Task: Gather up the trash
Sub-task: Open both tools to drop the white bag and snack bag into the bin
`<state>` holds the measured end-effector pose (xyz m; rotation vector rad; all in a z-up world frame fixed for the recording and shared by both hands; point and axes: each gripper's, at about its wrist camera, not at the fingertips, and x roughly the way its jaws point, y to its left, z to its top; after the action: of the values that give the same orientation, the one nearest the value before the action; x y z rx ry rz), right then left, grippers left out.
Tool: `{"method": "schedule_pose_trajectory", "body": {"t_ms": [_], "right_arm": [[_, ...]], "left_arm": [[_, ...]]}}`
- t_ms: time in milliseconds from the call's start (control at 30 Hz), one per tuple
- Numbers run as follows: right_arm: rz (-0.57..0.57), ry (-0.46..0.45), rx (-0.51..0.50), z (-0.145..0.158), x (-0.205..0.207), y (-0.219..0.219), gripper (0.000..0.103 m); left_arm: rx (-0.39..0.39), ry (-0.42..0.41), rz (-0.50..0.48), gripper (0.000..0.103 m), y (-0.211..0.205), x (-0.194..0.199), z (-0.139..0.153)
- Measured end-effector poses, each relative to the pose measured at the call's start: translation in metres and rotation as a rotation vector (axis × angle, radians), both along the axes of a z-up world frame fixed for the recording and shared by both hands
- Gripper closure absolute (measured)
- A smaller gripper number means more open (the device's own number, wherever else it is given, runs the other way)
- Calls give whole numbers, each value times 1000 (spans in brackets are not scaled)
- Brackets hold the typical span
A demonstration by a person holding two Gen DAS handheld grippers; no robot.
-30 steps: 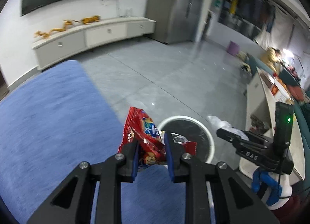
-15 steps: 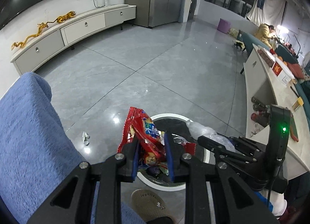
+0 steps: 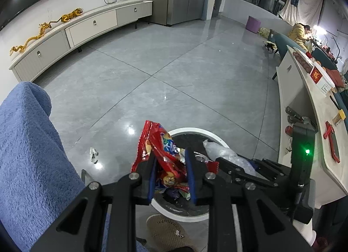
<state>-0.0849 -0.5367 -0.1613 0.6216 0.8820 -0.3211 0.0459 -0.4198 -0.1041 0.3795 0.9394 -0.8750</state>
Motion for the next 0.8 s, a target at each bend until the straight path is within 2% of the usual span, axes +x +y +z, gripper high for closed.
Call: {"method": "schedule_pose_trajectory", "body": {"t_ms": [100, 267, 333, 400, 433, 800], "right_arm": [[-7, 12, 4, -3, 1, 0, 69], [-24, 26, 3, -6, -2, -3, 56], [-31, 29, 3, -7, -3, -4, 53], [-37, 33, 4, -7, -5, -4, 53], [-39, 34, 3, -6, -6, -4, 53], [-58, 37, -14, 8, -17, 0, 48]], "left_arm": [[-6, 20, -10, 80, -2, 3, -2], [-22, 45, -34, 79, -4, 3, -2], [-27, 44, -45, 71, -6, 0, -1], [-37, 36, -46, 46, -6, -1, 1], [-46, 28, -46, 44, -6, -3, 3], [-68, -20, -49, 43, 1, -16, 18]]}}
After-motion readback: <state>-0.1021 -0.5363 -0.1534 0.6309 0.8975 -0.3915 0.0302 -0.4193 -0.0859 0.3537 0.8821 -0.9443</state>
